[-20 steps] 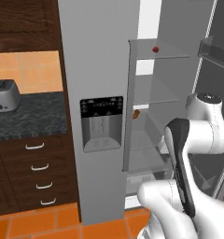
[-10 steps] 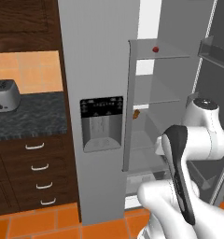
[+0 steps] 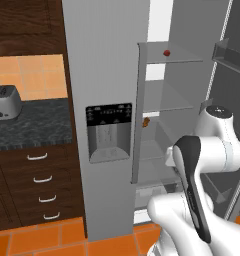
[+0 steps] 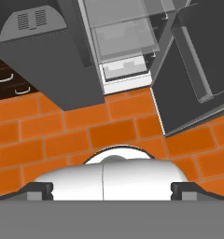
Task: Take the strawberry from the fridge and place it on top of the pancake, located on the dining counter.
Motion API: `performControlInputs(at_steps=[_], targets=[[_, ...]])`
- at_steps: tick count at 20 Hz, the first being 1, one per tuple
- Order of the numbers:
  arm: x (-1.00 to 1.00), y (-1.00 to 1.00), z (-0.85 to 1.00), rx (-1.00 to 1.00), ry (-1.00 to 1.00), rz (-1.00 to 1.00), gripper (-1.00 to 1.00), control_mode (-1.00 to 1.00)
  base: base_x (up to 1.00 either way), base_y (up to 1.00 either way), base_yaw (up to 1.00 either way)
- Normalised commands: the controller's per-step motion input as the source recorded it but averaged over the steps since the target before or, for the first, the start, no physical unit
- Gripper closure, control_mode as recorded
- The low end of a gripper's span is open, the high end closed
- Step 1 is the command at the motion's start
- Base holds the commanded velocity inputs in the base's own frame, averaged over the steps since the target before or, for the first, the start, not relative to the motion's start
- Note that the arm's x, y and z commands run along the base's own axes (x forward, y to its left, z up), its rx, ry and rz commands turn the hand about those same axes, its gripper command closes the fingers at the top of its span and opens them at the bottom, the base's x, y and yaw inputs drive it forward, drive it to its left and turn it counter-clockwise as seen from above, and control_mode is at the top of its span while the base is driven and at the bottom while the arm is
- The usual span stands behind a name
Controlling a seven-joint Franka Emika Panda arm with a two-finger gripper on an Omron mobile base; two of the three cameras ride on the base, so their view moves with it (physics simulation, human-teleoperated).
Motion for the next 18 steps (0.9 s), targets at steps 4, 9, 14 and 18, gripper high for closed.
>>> performControlInputs(at_steps=[4,9,14,18], targets=[[0.02,0.00,0.00,0.00,0.00,0.00,-1.00,1.00,0.25,0.00,0.04],[0.00,0.00,0.00,0.00,0.00,0.00,-1.00,1.00,0.56,-0.08,0.32],[0.00,0.00,0.00,0.00,0.00,0.00,-1.00,1.00,0.37,-0.45,0.24],[0.00,0.00,0.00,0.00,0.00,0.00,-1.00,1.00,0.48,-0.51,-0.28]])
